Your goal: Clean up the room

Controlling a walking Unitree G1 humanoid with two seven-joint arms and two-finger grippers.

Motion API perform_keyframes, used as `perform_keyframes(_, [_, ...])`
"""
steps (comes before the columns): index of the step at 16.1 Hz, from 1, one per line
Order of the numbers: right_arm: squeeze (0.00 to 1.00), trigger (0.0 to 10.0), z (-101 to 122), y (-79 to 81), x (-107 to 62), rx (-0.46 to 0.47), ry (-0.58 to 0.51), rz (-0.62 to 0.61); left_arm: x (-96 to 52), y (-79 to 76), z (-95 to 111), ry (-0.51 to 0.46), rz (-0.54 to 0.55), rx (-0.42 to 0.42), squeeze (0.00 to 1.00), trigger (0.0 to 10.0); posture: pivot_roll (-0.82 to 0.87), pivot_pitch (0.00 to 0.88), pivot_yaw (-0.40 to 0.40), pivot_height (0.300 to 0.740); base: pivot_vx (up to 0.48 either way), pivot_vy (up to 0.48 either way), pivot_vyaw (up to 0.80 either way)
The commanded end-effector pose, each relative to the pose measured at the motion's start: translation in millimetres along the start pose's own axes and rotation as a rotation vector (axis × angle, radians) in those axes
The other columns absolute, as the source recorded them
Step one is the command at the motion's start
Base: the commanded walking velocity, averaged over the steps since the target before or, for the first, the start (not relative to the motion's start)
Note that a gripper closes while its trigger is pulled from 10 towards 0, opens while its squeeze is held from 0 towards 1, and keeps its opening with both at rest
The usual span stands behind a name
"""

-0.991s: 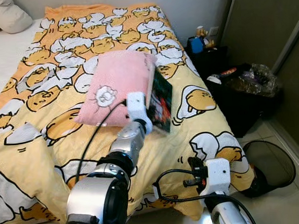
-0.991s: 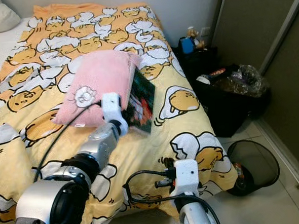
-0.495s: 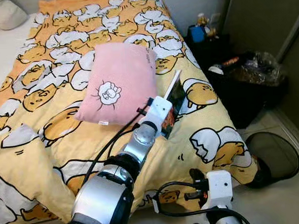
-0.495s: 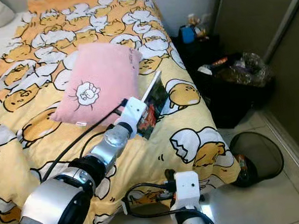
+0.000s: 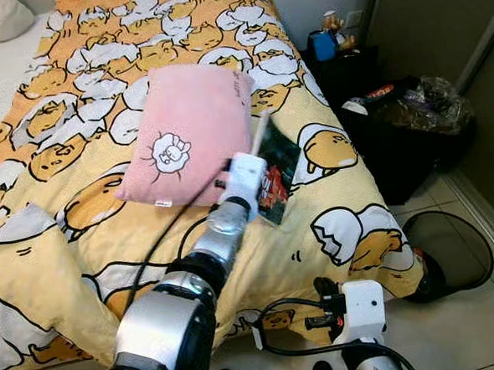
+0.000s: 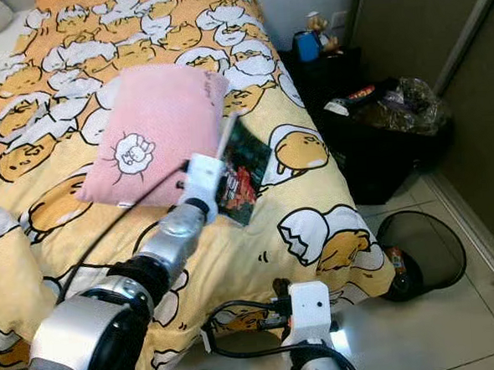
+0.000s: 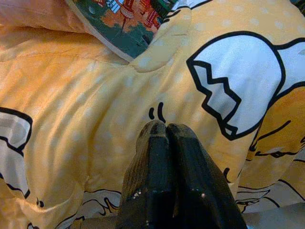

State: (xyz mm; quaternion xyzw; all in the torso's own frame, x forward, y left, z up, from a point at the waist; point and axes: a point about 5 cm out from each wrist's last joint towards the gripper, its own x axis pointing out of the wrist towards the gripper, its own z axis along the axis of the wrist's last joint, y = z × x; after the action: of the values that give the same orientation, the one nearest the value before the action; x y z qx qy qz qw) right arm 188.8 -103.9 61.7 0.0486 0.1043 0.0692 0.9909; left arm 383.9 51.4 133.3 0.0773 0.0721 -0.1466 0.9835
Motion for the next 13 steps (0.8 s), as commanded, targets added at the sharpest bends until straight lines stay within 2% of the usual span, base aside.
perform_keyframes(1, [0.0,10.0,-1,7.9,-3.6,0.028,0.012,0.009,0.1,-1.1,-1,0.01,-0.014,0.002,1.0,10.0,-0.2,0.281,0.086,0.74,0.0,0.0,0.0])
perform_keyframes(2, [0.0,10.0,-2,7.4,-4.1,0.028,0.015,0.009,0.6,-0.8,1,0.011,-0.014,0.04,1.0,10.0,-0.2,0.282,0.081,0.74,0.0,0.0,0.0])
perform_keyframes(3, [0.0,10.0,-2,8.1,-2.8,0.025,0.018,0.019,2.2,-3.2,5,0.022,-0.037,0.131,1.0,10.0,-0.19,0.285,0.076,0.74,0.0,0.0,0.0])
perform_keyframes(4, [0.0,10.0,-2,9.5,-1.2,0.024,0.019,0.029,3.9,-3.0,11,0.025,-0.048,0.186,1.0,10.0,-0.19,0.285,0.076,0.74,0.0,0.0,0.0])
perform_keyframes(7, [0.0,10.0,-1,11.2,0.4,0.025,0.021,0.035,5.2,-2.7,10,0.095,-0.089,0.166,1.0,10.0,-0.19,0.285,0.08,0.74,0.0,0.0,0.0])
perform_keyframes(8, [0.0,10.0,-2,11.3,0.1,0.026,0.023,0.035,4.9,-6.1,8,0.127,-0.128,0.182,0.72,10.0,-0.19,0.287,0.081,0.74,0.0,0.0,0.0])
perform_keyframes(9, [0.0,10.0,-2,11.4,-0.3,0.026,0.025,0.034,4.9,-7.2,7,0.14,-0.141,0.184,0.0,10.0,-0.19,0.287,0.084,0.74,0.0,0.0,0.0])
perform_keyframes(10, [0.0,10.0,-3,11.5,-1.1,0.029,0.029,0.031,5.0,-11.4,8,0.164,-0.175,0.223,0.0,10.0,-0.19,0.287,0.086,0.74,0.0,0.0,0.0])
perform_keyframes(13, [0.0,10.0,-4,11.7,-0.8,0.031,0.031,0.03,5.8,-20.5,13,0.136,-0.214,0.293,0.0,10.0,-0.19,0.287,0.088,0.74,0.0,0.0,0.0])
